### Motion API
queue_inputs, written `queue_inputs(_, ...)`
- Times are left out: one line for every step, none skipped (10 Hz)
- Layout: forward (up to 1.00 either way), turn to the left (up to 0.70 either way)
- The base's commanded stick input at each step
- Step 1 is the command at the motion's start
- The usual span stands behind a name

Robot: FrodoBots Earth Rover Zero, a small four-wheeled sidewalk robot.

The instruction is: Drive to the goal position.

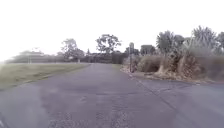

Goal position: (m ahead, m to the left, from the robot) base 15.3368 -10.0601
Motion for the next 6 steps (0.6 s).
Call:
queue_inputs(0.7,0.0)
queue_inputs(0.7,0.0)
queue_inputs(0.7,0.0)
queue_inputs(0.7,0.0)
queue_inputs(0.7,0.0)
queue_inputs(0.7,0.0)
